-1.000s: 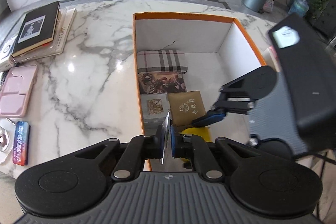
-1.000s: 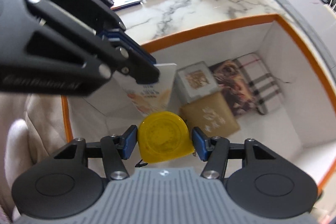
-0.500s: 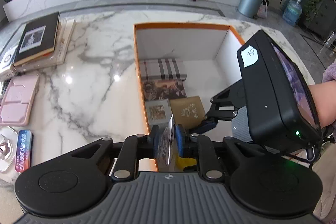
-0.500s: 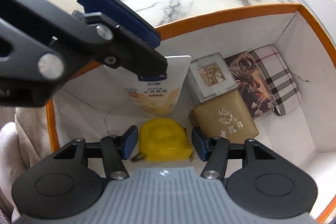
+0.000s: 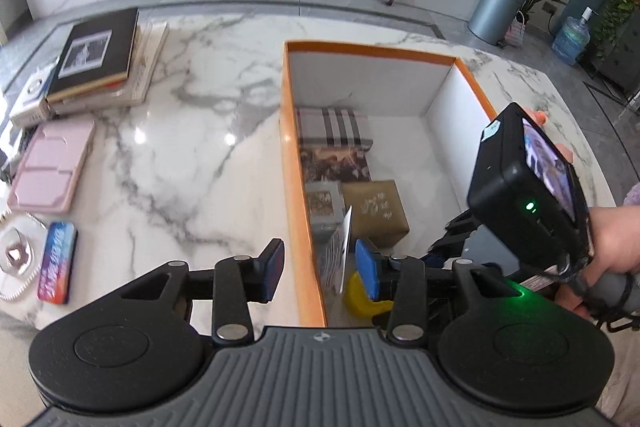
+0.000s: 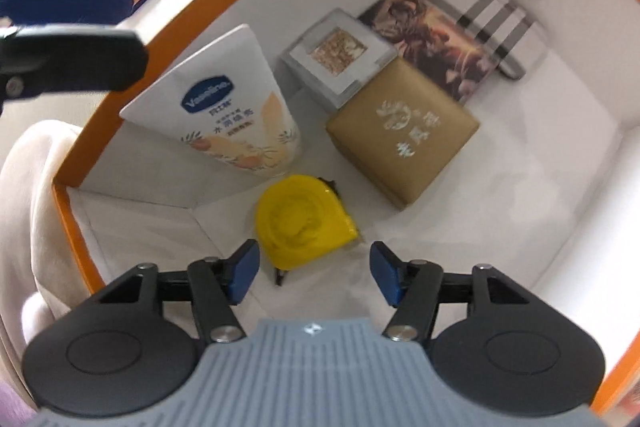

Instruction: Organize rigid objects

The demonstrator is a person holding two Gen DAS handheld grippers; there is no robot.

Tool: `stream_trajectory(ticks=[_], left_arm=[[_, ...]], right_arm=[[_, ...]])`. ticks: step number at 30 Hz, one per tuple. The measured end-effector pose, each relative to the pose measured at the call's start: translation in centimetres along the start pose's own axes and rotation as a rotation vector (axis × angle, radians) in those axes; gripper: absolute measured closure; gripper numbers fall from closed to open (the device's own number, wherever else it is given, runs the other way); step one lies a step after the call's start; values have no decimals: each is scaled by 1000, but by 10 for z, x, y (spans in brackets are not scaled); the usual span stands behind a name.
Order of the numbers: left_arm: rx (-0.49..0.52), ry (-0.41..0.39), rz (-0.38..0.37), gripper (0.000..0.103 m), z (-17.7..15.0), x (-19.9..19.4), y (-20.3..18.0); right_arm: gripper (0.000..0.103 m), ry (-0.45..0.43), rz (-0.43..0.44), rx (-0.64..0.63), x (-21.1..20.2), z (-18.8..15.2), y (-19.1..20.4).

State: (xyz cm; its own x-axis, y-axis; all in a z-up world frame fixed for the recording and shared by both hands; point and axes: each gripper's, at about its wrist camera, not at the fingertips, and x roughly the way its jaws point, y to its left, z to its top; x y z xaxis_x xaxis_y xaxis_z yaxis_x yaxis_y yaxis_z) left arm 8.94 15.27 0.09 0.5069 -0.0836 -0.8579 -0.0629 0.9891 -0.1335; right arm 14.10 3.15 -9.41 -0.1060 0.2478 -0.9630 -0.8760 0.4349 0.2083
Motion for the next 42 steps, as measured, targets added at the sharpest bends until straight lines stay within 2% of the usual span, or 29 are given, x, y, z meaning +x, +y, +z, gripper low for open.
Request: stream_trajectory(ticks=[4, 6, 8, 14, 19, 26, 27, 32, 36, 39, 42], left_arm=[[11, 23, -15, 66, -4, 3, -1], [11, 27, -23, 69, -5, 4, -1], [12, 27, -33, 72, -5, 4, -2], [14, 18, -37, 72, -5, 2, -5], [27, -14, -37, 72, -3, -10, -8], [89, -82, -56, 72, 0, -38, -30], [101, -89, -65, 72, 1, -41, -35], [201, -122, -86, 72, 3, -52, -73], [278, -155, -142, 72, 7, -52, -108], [345, -187, -190, 72, 11, -44, -135], [409, -189, -233, 72, 17, -28, -164]], right_arm=[[65, -26, -23, -20, 0, 0, 9], [68, -37, -44, -32, -1, 0, 11], [68, -38, -45, -29, -1, 1, 12], [67, -54, -46, -32, 1, -4, 17], [66, -71, -88, -45, -10, -13, 21], [65, -208, -118, -7, -60, -41, 21], [64, -228, -119, 2, -68, -29, 17], [62, -363, -131, 94, -110, -64, 8], [57, -490, -170, 204, -131, -94, -29], [51, -569, -211, 325, -154, -132, -52], [51, -602, -225, 491, -165, -169, -83]])
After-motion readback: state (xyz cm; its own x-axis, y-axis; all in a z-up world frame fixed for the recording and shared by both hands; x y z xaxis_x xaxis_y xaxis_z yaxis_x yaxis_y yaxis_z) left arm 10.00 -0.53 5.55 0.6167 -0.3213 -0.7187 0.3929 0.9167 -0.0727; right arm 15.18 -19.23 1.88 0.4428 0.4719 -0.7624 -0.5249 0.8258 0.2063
